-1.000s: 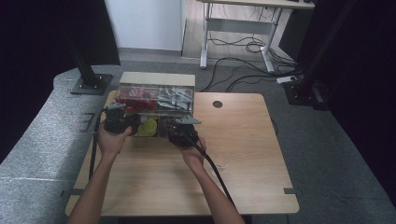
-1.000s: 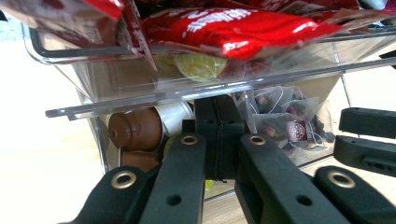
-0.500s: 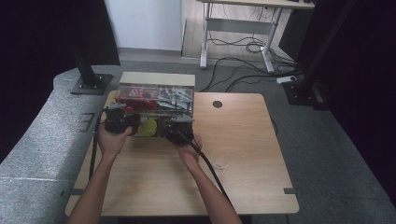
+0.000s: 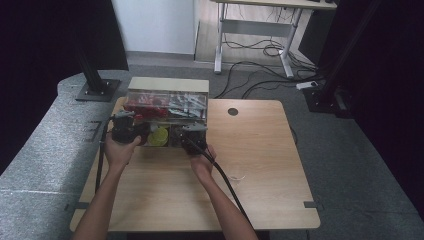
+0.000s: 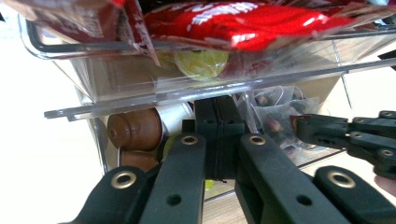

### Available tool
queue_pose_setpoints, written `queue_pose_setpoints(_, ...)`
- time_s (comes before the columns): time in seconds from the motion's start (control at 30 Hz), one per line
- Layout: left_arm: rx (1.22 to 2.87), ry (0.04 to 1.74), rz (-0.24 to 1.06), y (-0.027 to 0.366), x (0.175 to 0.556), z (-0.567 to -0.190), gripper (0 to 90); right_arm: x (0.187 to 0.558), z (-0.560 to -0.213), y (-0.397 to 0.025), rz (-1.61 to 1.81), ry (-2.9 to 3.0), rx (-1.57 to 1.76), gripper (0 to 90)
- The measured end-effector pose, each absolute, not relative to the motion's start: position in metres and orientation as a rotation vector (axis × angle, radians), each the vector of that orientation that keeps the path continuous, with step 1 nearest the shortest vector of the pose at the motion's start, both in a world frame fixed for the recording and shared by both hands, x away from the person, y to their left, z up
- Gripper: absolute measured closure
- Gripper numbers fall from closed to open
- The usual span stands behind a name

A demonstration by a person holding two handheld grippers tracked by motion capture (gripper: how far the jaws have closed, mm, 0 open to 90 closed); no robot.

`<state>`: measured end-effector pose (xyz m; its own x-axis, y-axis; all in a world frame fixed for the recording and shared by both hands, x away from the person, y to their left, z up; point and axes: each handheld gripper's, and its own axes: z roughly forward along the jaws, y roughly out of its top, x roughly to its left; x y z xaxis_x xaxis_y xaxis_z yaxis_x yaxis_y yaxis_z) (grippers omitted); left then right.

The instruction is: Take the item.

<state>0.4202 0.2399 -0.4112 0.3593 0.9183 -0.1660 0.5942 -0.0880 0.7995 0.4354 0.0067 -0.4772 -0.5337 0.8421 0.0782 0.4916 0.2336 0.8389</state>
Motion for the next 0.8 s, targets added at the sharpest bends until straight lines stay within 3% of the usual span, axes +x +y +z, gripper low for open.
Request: queue_pose_setpoints(0.8, 1.795, 1.344, 0.484, 0.239, 0.422, -0.414, 90.0, 0.387, -0.424, -0.028, 1.395, 2.112, 1.066, 88.8)
